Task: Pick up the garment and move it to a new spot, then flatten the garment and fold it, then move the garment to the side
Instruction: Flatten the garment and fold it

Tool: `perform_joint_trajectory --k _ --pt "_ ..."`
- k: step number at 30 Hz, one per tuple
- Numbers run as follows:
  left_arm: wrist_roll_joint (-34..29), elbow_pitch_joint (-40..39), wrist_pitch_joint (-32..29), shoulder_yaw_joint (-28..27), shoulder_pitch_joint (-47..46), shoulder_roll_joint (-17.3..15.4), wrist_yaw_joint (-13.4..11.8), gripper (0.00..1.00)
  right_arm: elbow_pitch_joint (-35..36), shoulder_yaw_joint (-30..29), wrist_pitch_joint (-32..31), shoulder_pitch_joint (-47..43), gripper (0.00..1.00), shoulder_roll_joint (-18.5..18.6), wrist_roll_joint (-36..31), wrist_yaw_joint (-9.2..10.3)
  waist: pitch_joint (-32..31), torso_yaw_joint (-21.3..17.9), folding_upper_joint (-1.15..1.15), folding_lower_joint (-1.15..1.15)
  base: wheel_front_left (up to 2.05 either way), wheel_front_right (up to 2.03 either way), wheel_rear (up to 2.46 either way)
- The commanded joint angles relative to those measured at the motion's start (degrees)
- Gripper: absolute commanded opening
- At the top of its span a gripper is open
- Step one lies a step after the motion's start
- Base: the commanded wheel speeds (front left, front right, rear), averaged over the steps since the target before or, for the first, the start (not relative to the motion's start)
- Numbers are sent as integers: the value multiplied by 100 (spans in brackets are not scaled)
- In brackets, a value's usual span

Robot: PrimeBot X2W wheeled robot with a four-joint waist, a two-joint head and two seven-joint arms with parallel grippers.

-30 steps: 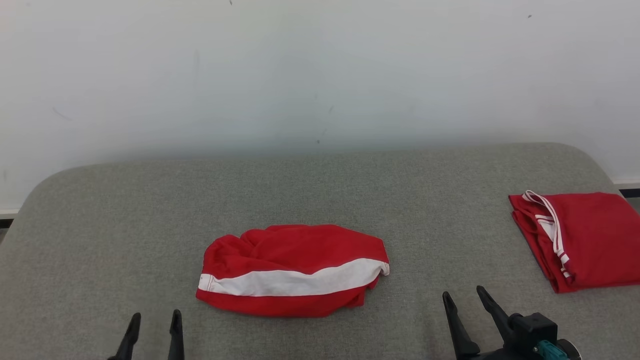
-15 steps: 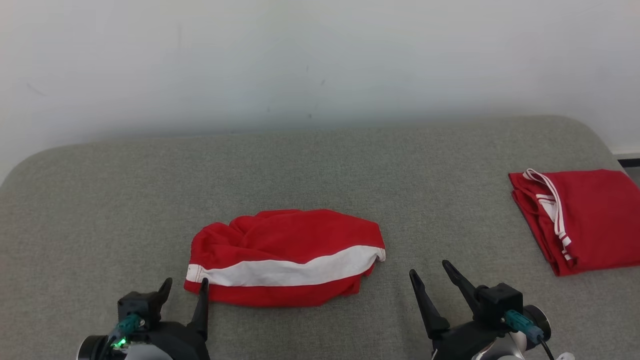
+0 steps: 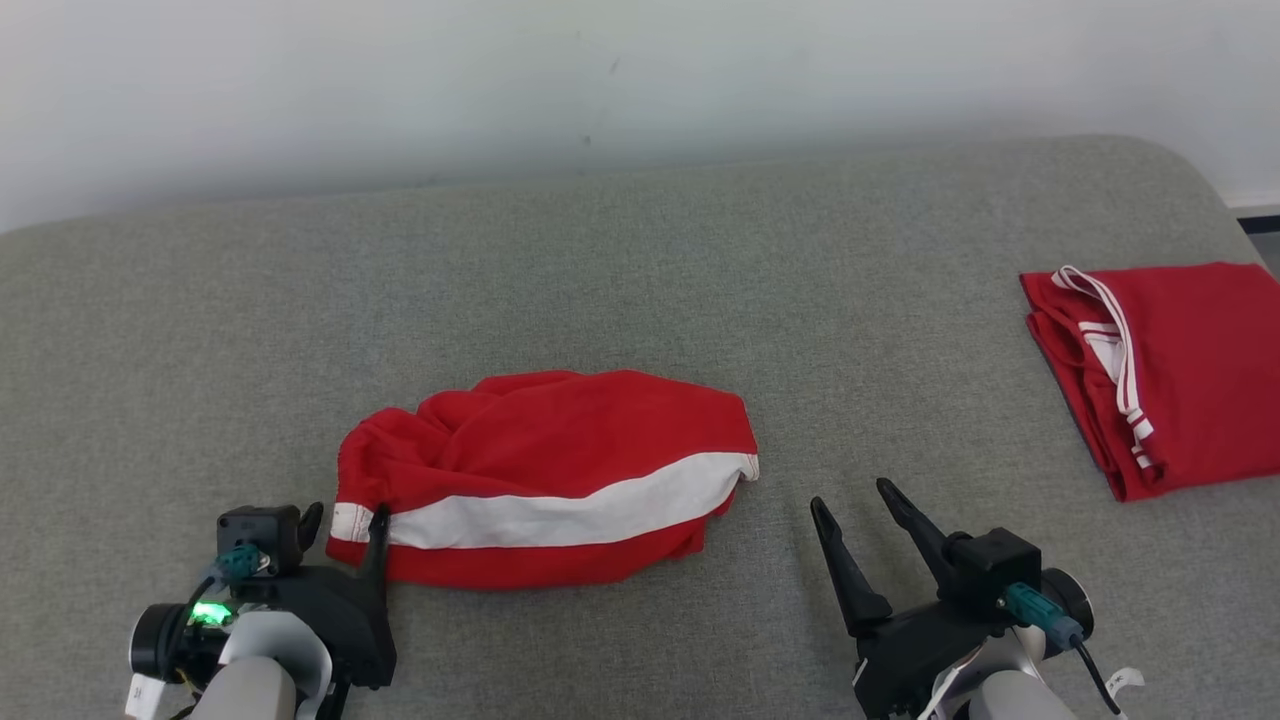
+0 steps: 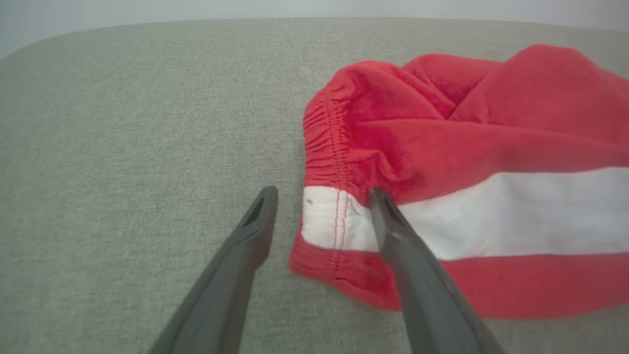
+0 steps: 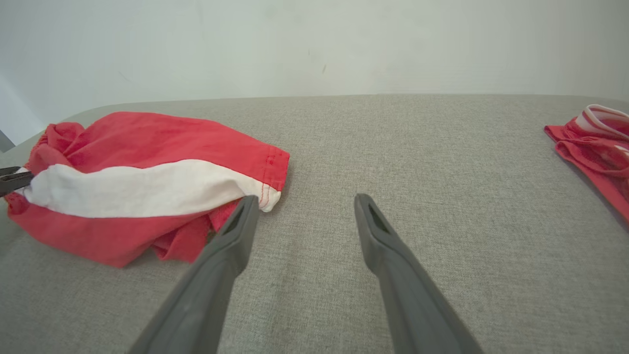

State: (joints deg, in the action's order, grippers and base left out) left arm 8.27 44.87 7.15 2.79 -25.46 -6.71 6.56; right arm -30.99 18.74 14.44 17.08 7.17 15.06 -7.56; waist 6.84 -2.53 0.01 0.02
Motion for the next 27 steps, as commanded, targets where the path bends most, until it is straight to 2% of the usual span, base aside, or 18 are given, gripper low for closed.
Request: perform_joint_trajectory --k 1,2,3,6,8,9,10,11,20,27 --pt "44 20 33 4 -58 -27 2 84 -9 -9 37 55 100 15 38 18 26 -4 -1 -2 0 0 0" --pt "44 60 50 17 -81 -34 9 80 -24 -21 45 55 100 8 36 18 27 4 -1 -2 0 0 0" --pt "36 99 71 34 -92 -51 15 71 -36 -34 42 51 100 0 30 17 22 15 -1 -2 0 0 0" --pt "36 188 129 120 -88 -69 37 49 -66 -54 60 52 100 -15 30 18 -14 54 -1 -2 0 0 0" --pt "57 248 121 182 -96 -68 33 44 -78 -59 69 47 100 -34 22 17 -33 75 -1 -2 0 0 0" --pt "82 286 94 219 -96 -66 44 36 -83 -52 68 46 100 -42 22 17 -40 82 -1 -2 0 0 0" --pt "96 310 91 252 -101 -70 52 13 -89 -43 65 48 100 -46 26 18 -48 87 -1 -2 0 0 0" --pt "118 333 107 271 -111 -72 60 0 -95 -37 68 53 100 -52 27 18 -54 90 -1 -2 0 0 0" --pt "380 501 312 200 -131 -101 -11 0 -156 41 35 216 100 -56 122 18 -63 170 -1 -2 0 0 0" --pt "416 456 577 180 -156 -68 -99 0 -651 318 -617 623 100 -81 627 18 29 342 -1 -2 0 0 0"
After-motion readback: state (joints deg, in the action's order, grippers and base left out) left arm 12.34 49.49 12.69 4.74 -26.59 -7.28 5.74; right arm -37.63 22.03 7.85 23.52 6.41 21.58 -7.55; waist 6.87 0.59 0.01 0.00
